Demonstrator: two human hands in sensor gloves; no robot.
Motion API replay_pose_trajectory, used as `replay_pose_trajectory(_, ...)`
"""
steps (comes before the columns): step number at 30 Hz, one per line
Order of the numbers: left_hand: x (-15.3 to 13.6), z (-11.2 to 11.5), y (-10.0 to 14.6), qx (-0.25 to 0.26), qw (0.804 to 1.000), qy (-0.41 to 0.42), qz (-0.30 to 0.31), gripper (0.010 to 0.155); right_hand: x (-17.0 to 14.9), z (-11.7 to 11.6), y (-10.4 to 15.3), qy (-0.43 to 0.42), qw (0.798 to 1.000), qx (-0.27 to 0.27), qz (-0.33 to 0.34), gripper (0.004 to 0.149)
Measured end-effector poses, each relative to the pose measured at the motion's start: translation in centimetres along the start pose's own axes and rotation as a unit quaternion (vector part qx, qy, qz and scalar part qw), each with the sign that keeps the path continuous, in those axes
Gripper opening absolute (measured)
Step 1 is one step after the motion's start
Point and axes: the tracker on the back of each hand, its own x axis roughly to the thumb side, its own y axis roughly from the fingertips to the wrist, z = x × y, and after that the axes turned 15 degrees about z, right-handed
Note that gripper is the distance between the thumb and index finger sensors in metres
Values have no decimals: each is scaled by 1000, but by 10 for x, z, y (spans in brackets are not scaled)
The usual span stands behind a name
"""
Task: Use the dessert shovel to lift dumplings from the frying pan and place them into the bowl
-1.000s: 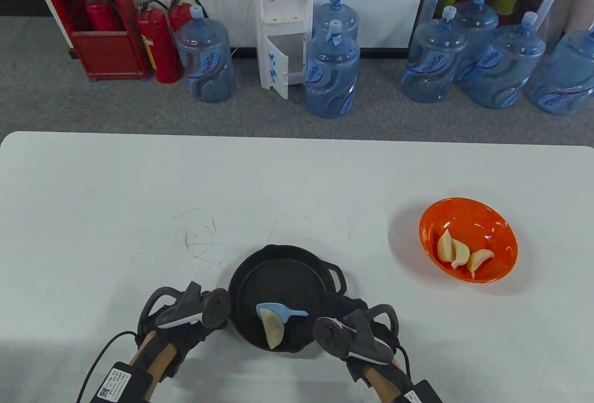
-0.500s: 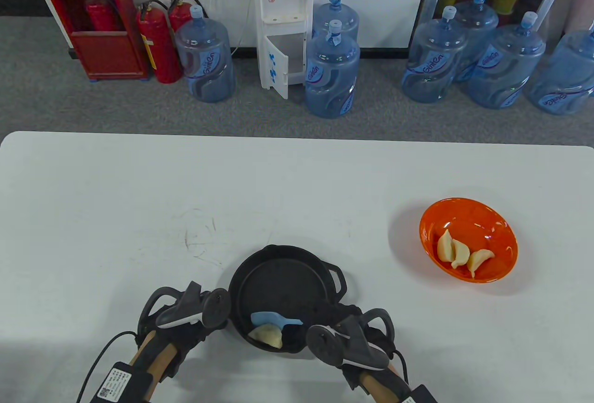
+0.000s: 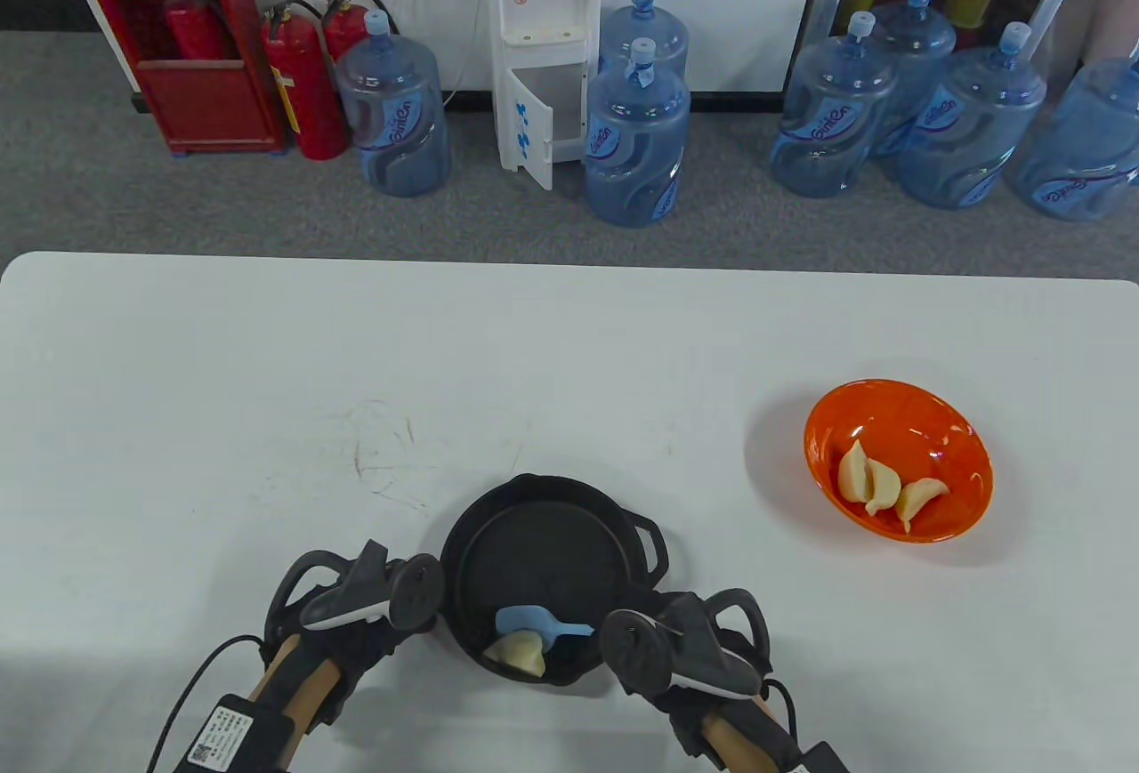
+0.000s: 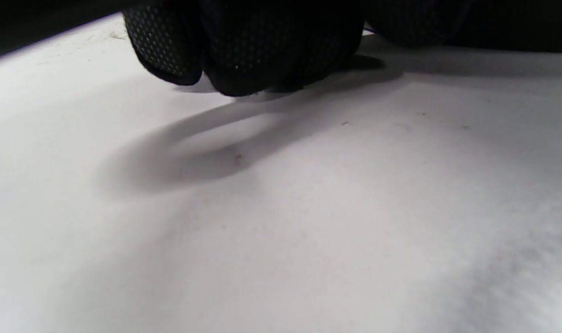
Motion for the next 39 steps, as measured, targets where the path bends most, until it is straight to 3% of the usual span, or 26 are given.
replay_pose_trajectory(10, 1, 0, 0, -5, 1000, 4, -1, 56, -11, -3, 0, -64, 997, 32, 6, 41)
replay_pose_trajectory(19, 1, 0, 0, -6, 1000, 6, 3, 55, -27, -8, 0, -174, 984, 45, -20, 42)
replay_pose_trajectory(39, 0, 0, 0, -10, 1000, 7, 4, 55, -61, 7, 10, -244, 966, -36, -81, 42)
